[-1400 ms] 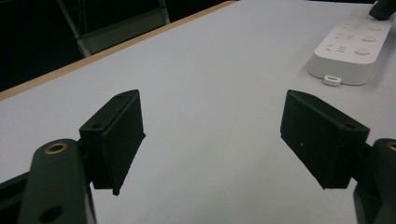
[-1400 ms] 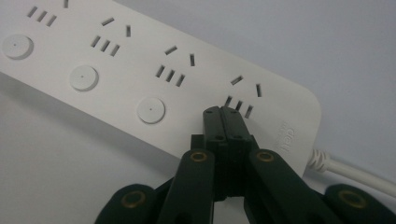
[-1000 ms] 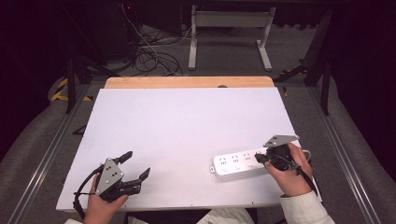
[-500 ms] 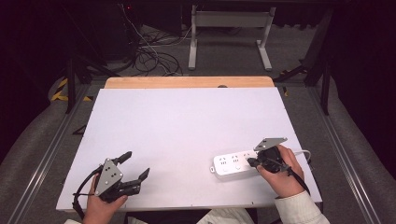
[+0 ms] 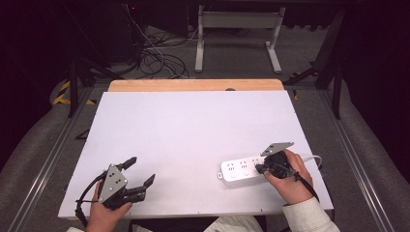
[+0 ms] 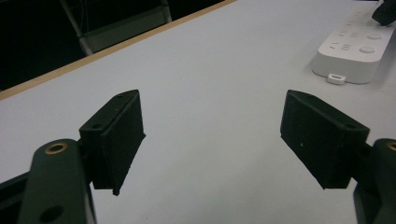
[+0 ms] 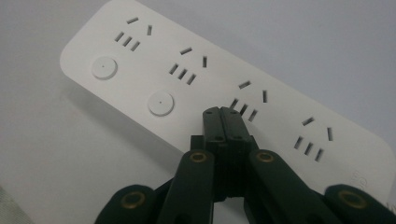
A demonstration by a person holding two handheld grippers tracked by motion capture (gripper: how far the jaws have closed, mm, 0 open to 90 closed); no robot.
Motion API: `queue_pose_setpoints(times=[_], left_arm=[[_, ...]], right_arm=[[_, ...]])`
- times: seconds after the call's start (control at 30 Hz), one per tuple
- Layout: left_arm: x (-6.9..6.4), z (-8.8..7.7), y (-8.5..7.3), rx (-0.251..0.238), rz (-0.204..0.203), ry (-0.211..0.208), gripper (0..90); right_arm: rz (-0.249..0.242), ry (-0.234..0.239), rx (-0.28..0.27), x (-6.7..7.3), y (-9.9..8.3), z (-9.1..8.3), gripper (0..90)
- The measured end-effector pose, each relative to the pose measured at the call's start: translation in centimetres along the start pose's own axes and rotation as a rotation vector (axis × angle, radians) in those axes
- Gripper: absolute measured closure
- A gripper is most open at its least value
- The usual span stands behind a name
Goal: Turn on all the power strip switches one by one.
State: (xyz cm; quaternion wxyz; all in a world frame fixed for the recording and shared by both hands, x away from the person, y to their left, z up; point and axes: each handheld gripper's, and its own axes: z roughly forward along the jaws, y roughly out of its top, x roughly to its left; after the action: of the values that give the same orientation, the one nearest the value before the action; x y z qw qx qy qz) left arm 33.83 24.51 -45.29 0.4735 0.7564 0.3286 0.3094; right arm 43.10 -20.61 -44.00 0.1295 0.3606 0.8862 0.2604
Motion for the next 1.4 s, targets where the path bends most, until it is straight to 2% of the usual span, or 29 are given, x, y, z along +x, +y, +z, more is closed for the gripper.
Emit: queue_pose_setpoints(times=[0.1,0.57,0.63,0.73,0.8,0.87,0.9,0.93,0.97,1.0,1.07,1.13,1.17,1.27,1.4], left_arm=[[0.0,0.0,0.0,-0.002,-0.001,0.000,22.1],[0.0,-0.1,0.0,-0.005,0.006,-0.001,22.1],[0.0,-0.1,0.0,-0.004,0.004,-0.001,22.1],[0.0,-0.2,0.0,-0.004,0.010,0.000,22.1],[0.0,-0.2,0.0,-0.006,0.012,0.000,22.1],[0.1,-0.2,0.0,-0.003,0.014,0.002,22.1],[0.1,-0.1,0.0,-0.002,0.005,0.000,22.1],[0.1,-0.1,0.0,-0.001,0.001,-0.001,22.1],[0.1,0.0,0.0,-0.002,0.001,0.001,22.1],[0.1,0.0,0.0,-0.002,0.009,0.004,22.1],[0.0,0.0,0.0,0.000,0.002,0.001,22.1],[0.0,0.0,0.1,0.001,0.015,0.003,22.1],[0.0,0.0,0.1,0.000,0.009,0.000,22.1],[0.0,-0.1,0.0,-0.002,0.004,0.001,22.1],[0.1,-0.1,0.0,-0.003,0.000,0.001,22.1]], right_arm=[[-0.010,-0.008,0.008,0.1,0.1,0.1,90.0],[0.010,0.004,0.028,-0.1,0.1,0.3,90.0],[0.001,-0.009,0.031,0.1,0.2,0.4,90.0],[-0.018,-0.057,0.041,0.2,0.3,0.5,90.0],[-0.023,-0.063,0.041,0.3,0.4,0.5,90.0],[-0.018,-0.057,0.020,0.1,0.3,0.4,90.0],[-0.016,-0.038,-0.022,0.1,0.2,0.0,90.0],[-0.016,-0.038,-0.022,0.1,0.2,0.0,90.0],[-0.028,-0.038,-0.072,0.3,0.2,-0.4,90.0],[-0.028,-0.038,-0.072,0.3,0.2,-0.4,90.0],[-0.050,-0.022,-0.117,0.9,0.5,-1.1,90.0],[-0.057,-0.020,-0.118,1.1,0.6,-1.2,90.0],[-0.070,-0.020,-0.123,1.3,0.6,-1.2,90.0],[-0.068,-0.011,-0.128,1.5,0.5,-1.2,90.0],[-0.079,0.021,-0.157,1.9,0.8,-1.3,90.0]])
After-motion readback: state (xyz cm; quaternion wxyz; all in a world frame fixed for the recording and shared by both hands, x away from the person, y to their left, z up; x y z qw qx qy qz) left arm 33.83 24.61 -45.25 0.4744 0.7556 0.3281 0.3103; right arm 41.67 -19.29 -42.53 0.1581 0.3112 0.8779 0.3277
